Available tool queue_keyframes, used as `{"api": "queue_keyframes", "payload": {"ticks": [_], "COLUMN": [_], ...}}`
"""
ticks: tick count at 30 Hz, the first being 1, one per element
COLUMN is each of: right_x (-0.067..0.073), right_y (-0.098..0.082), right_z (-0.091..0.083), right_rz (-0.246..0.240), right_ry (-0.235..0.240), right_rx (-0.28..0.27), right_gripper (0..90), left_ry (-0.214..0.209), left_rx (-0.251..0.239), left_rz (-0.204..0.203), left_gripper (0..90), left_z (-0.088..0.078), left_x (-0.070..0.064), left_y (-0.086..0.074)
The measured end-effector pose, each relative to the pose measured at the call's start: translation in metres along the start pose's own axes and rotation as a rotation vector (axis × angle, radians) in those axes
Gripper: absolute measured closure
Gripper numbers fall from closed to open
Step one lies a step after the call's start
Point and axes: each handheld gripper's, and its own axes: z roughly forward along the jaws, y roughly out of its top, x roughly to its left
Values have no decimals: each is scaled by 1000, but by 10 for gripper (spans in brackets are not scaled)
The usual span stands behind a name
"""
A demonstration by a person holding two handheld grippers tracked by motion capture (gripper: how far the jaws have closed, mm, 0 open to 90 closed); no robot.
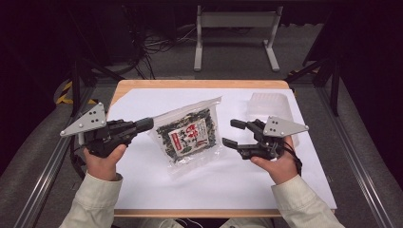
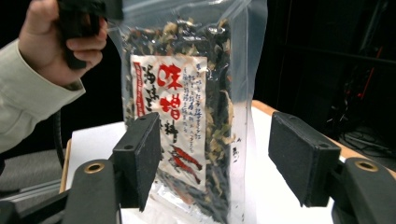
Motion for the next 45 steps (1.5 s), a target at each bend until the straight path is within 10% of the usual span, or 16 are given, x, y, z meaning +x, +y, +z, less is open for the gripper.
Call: {"api": "queue_keyframes", "payload": {"ticks": [25,37,45], "right_x": [-7,1,7], "right_y": [-1,-2,-1], "right_z": [48,47,45], "right_rz": [27,-23,-36], "right_ry": [198,274,306], "right_rx": [58,117,135], "right_gripper": [279,682,749], "left_ry": [-76,-56,-38], "left_rx": [-17,-37,-40], "left_rz": [23,12,7], "left_gripper": [900,899,898], "left_z": [19,16,16], "left_x": [-16,-13,-12], "left_y": [-3,-5,-5]}}
